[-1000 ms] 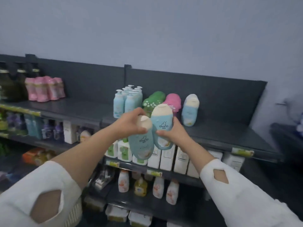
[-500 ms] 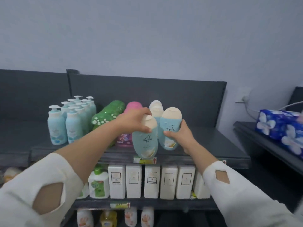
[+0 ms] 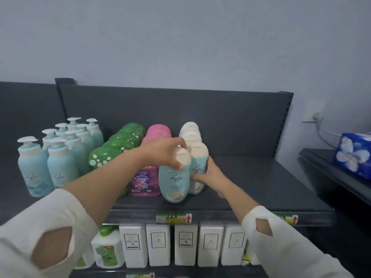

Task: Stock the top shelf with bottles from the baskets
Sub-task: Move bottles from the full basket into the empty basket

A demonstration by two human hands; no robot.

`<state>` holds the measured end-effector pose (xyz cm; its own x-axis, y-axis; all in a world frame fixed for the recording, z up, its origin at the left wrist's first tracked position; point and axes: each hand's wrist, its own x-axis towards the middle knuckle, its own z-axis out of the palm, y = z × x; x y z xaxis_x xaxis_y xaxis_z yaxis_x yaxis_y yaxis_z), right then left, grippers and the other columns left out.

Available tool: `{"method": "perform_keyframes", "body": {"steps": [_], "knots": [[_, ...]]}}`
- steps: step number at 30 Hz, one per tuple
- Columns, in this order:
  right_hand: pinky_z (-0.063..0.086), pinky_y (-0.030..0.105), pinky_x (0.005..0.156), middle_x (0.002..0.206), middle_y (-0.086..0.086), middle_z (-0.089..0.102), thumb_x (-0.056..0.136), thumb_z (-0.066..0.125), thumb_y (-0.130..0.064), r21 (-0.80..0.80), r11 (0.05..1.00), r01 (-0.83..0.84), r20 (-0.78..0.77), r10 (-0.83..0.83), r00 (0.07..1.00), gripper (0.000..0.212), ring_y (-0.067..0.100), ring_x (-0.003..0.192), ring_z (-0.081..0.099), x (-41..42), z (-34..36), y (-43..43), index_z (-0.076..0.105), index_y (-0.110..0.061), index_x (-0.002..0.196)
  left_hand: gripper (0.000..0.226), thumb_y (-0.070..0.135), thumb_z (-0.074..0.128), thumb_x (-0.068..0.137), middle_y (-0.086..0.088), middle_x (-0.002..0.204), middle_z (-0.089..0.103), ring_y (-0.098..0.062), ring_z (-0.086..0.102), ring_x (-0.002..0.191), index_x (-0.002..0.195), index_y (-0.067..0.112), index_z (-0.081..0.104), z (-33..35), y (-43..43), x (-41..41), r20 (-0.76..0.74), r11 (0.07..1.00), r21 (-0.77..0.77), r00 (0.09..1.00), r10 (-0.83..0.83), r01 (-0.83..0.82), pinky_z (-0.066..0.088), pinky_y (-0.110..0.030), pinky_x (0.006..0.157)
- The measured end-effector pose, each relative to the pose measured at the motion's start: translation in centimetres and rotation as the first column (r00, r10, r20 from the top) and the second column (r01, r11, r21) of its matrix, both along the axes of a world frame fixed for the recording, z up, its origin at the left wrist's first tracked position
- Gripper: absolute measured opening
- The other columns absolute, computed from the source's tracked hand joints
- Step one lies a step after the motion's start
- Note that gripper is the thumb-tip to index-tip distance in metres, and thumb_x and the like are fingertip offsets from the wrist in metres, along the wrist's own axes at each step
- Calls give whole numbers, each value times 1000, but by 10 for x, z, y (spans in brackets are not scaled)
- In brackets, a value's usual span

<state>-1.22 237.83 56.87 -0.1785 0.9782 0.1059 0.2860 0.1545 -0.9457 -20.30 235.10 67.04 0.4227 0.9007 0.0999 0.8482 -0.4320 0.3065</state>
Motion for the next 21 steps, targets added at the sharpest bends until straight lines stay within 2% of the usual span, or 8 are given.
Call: {"method": "perform_keyframes", "body": {"steps": [2, 5, 7, 9, 12, 14, 18, 21], "knots": [[50, 22, 86, 124, -3, 57, 79, 75, -9, -68, 990, -121, 62, 125, 990, 69, 11, 113, 55, 12, 6, 3, 35, -21, 133, 47, 31, 77, 72, -1, 108, 61, -20, 57, 100, 109, 34, 48, -3, 3, 2, 21, 999, -32, 1000, 0, 1, 47, -40, 89], [54, 37, 89, 124, 0, 59, 80, 72, -9, -130, 979, -155, 175, 176, 969, 58, 17, 112, 58, 24, 11, 5, 43, -21, 128, 47, 26, 77, 74, -2, 110, 59, -20, 56, 101, 111, 32, 48, -2, 3, 5, 58, 998, -63, 998, 5, -1, 48, -35, 87], [51, 21, 77, 118, -1, 59, 77, 76, -11, -28, 994, -102, 303, 105, 947, 56, 13, 106, 56, 23, 16, 5, 47, -16, 125, 50, 22, 75, 76, -2, 112, 58, -20, 55, 102, 117, 26, 49, -1, 2, 8, 68, 997, -73, 998, -2, 7, 46, -30, 83], [40, 10, 64, 107, -4, 58, 74, 79, -14, 77, 995, -64, 373, 31, 927, 55, 11, 97, 53, 19, 18, 4, 49, -12, 120, 50, 20, 74, 77, -3, 111, 57, -20, 54, 101, 120, 23, 49, -1, 1, 11, 59, 997, -73, 998, -15, 20, 44, -28, 80], [38, 9, 62, 102, -5, 59, 71, 82, -18, 111, 992, -54, 354, 11, 935, 53, 10, 93, 55, 16, 15, 4, 54, -11, 115, 52, 20, 75, 76, 0, 110, 55, -18, 52, 101, 122, 21, 51, 0, 0, 15, 50, 998, -50, 998, -32, 34, 42, -25, 77], [40, 7, 63, 104, -5, 60, 72, 81, -16, 98, 993, -65, 359, 26, 933, 53, 10, 95, 56, 16, 16, 3, 54, -11, 118, 54, 20, 76, 75, -1, 113, 53, -16, 50, 103, 123, 19, 52, 0, 0, 20, 56, 999, -17, 998, -37, 38, 40, -24, 81], [41, 2, 57, 105, -1, 60, 76, 74, -6, 73, 992, -101, 414, 62, 908, 49, 9, 89, 55, 22, 18, 1, 54, -12, 120, 54, 19, 75, 76, -1, 111, 49, -16, 47, 103, 125, 16, 53, -3, -4, 33, 58, 998, 39, 997, -45, 43, 37, -24, 85], [41, 4, 61, 110, 3, 62, 79, 71, -8, 95, 990, -103, 457, 49, 888, 43, 13, 93, 56, 27, 18, 0, 55, -11, 119, 54, 19, 75, 75, -3, 115, 52, -19, 48, 110, 125, 15, 54, -6, -6, 39, 92, 997, 68, 995, -30, 23, 38, -28, 92]]}}
